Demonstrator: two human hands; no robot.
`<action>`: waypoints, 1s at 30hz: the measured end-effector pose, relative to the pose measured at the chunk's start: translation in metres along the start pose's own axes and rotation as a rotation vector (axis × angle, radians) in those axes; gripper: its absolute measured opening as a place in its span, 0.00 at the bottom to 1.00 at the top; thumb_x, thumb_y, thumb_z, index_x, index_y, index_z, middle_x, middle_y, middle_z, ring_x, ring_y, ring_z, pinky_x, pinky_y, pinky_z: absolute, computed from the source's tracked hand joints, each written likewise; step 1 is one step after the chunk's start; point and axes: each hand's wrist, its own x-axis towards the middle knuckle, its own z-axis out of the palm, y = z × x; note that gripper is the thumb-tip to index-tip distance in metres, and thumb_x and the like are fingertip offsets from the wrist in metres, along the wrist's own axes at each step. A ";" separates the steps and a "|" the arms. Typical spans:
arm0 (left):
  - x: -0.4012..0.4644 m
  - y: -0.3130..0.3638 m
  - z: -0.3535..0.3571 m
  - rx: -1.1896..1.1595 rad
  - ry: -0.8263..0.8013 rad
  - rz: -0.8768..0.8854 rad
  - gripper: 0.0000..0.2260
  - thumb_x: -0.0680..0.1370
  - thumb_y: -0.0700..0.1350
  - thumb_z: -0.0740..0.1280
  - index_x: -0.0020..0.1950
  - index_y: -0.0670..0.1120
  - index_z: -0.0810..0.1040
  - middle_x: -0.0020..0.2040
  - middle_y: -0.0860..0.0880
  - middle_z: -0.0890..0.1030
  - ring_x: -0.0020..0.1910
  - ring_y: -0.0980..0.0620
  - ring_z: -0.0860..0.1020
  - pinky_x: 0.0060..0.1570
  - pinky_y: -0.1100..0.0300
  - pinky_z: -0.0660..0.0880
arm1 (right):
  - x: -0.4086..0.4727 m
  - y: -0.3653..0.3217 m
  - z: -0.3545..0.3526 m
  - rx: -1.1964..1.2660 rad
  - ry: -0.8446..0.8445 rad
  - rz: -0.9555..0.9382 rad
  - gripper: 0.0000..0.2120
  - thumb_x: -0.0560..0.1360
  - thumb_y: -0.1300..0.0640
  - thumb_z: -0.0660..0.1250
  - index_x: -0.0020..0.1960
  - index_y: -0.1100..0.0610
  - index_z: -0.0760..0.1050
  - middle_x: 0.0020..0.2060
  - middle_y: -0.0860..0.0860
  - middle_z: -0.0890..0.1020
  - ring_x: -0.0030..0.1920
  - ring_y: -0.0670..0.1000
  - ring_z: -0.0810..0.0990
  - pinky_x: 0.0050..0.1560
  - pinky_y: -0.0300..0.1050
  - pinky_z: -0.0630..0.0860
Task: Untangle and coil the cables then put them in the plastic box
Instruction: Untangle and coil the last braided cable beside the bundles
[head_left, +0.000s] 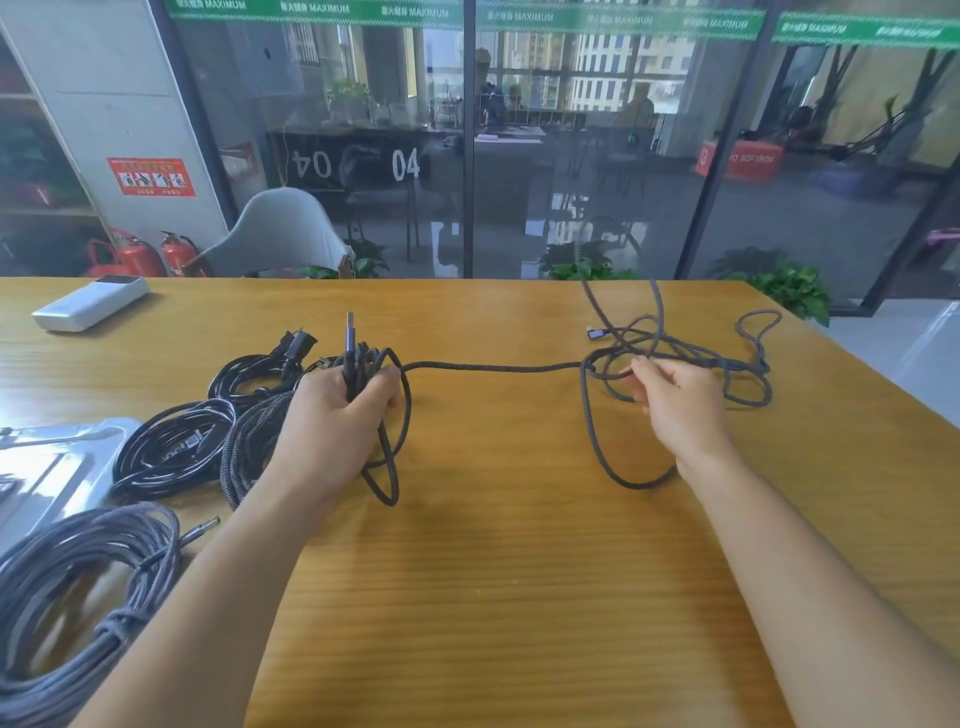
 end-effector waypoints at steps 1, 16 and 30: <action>0.000 0.000 0.000 0.001 0.000 0.000 0.16 0.84 0.48 0.66 0.38 0.45 0.74 0.28 0.49 0.63 0.26 0.52 0.59 0.26 0.60 0.60 | 0.002 0.002 -0.001 -0.018 -0.022 0.049 0.15 0.85 0.49 0.63 0.46 0.53 0.85 0.45 0.54 0.87 0.42 0.55 0.82 0.47 0.56 0.80; -0.002 0.002 0.002 -0.016 -0.083 0.010 0.16 0.83 0.48 0.67 0.36 0.45 0.73 0.29 0.47 0.62 0.28 0.49 0.58 0.29 0.58 0.58 | -0.024 -0.035 -0.036 0.129 -1.000 -0.022 0.15 0.81 0.55 0.67 0.38 0.57 0.83 0.44 0.57 0.88 0.27 0.49 0.74 0.33 0.38 0.72; -0.012 0.005 0.011 -0.012 -0.298 0.137 0.16 0.85 0.48 0.65 0.39 0.42 0.76 0.28 0.47 0.61 0.28 0.49 0.59 0.28 0.60 0.61 | -0.079 -0.056 0.035 -0.104 -0.581 -0.405 0.29 0.84 0.36 0.51 0.84 0.38 0.52 0.81 0.33 0.56 0.79 0.33 0.53 0.81 0.42 0.54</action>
